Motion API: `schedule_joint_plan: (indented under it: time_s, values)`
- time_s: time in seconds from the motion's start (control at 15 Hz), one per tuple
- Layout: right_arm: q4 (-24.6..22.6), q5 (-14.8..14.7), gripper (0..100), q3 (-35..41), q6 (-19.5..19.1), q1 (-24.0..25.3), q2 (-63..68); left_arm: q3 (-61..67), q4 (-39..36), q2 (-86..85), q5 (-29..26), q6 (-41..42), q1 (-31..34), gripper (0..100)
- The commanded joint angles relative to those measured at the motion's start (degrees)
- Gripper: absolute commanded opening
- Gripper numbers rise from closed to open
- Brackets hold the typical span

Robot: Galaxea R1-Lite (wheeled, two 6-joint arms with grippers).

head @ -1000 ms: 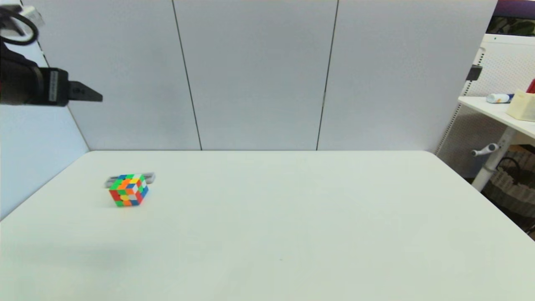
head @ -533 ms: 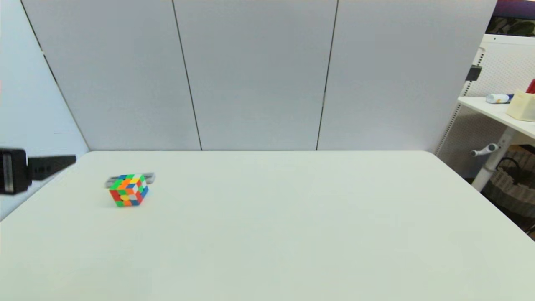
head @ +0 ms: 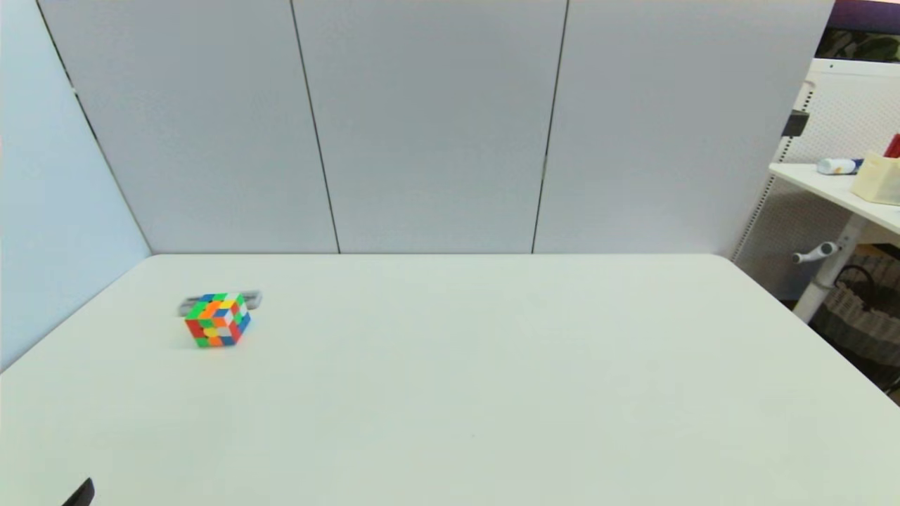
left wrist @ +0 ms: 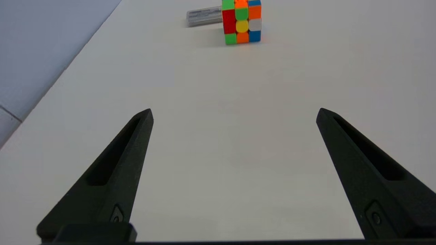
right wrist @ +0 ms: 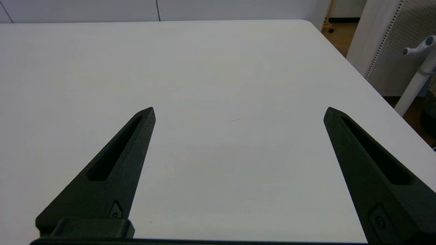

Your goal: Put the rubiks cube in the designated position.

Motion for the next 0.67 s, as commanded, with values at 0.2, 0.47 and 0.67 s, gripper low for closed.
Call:
schedule_joint_plan:
  time_s: [0.2, 0.47, 0.67]
  values:
    - [-0.02, 0.0, 100, 0.0, 0.0, 0.01, 0.0, 2.52, 10.65, -22.05, -4.49, -1.39, -2.06, 100]
    - [-0.02, 0.0, 100, 0.0, 0.0, 0.01, 0.0, 2.52, 10.92, -23.37, -3.35, -6.93, -2.06, 100]
    - [-0.02, 0.0, 100, 0.0, 0.0, 0.01, 0.09, 2.52, 10.92, -23.37, -3.0, -7.54, -2.06, 100]
